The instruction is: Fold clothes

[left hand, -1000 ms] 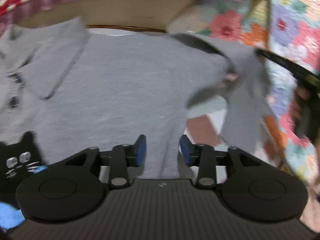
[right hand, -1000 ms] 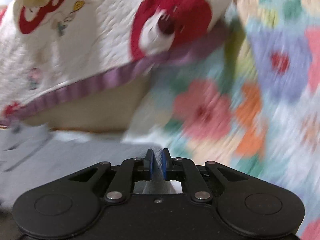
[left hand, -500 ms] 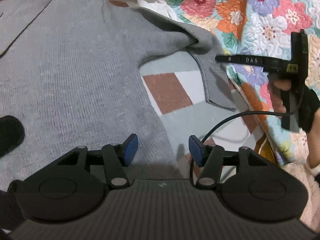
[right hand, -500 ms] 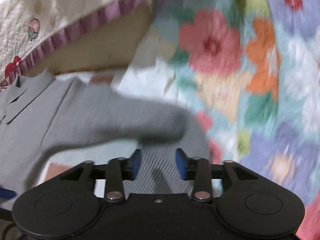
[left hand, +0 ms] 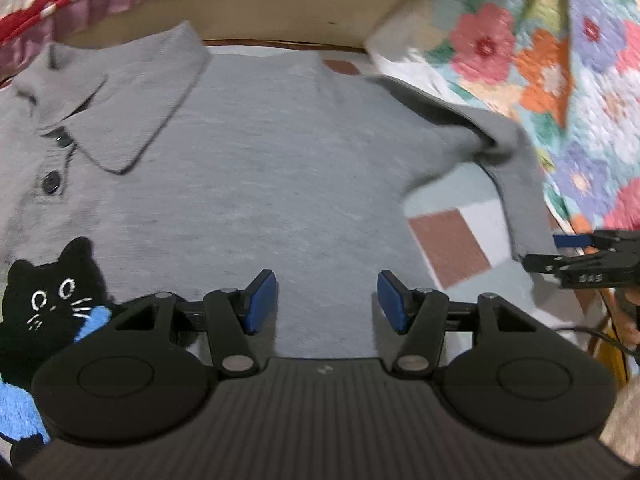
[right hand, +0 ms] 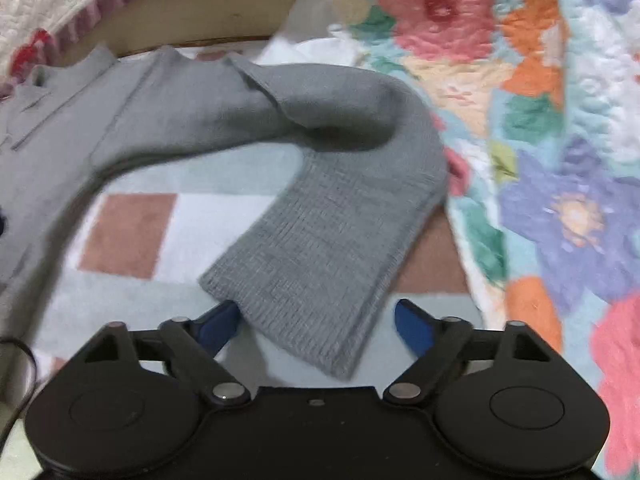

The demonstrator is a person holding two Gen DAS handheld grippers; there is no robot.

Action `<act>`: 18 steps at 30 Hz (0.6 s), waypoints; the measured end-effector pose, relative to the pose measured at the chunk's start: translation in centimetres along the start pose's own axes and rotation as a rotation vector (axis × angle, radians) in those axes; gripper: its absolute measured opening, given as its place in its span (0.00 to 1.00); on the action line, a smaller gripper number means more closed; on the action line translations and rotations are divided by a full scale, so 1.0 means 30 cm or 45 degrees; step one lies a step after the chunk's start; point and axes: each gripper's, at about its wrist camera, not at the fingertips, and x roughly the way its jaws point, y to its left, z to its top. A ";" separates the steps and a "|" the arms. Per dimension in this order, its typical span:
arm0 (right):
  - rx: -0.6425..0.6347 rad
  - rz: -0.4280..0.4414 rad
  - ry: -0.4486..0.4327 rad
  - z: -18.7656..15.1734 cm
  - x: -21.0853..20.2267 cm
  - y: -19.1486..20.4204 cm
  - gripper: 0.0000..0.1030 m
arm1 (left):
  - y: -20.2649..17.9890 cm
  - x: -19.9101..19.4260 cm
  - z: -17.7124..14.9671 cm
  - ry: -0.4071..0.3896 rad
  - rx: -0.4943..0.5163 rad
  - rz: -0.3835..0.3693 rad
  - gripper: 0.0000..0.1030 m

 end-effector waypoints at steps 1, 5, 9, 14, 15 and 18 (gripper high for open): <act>0.034 0.017 -0.038 0.011 -0.012 -0.024 0.28 | 0.013 0.003 0.002 -0.009 -0.028 0.002 0.54; 0.145 0.071 -0.223 0.055 -0.093 -0.098 0.18 | 0.041 -0.001 -0.001 -0.043 -0.066 0.024 0.54; 0.197 0.165 -0.467 0.122 -0.277 -0.120 0.18 | 0.062 -0.039 0.006 -0.085 0.012 0.107 0.54; 0.028 -0.058 -0.627 0.400 -0.446 -0.201 0.18 | 0.138 -0.086 0.048 -0.136 0.014 0.180 0.54; 0.024 -0.190 -0.591 0.457 -0.434 -0.235 0.19 | 0.157 -0.093 0.056 -0.146 -0.010 0.185 0.54; 0.057 -0.517 -0.499 0.579 -0.379 -0.324 0.37 | 0.199 -0.113 0.061 -0.152 -0.067 0.179 0.54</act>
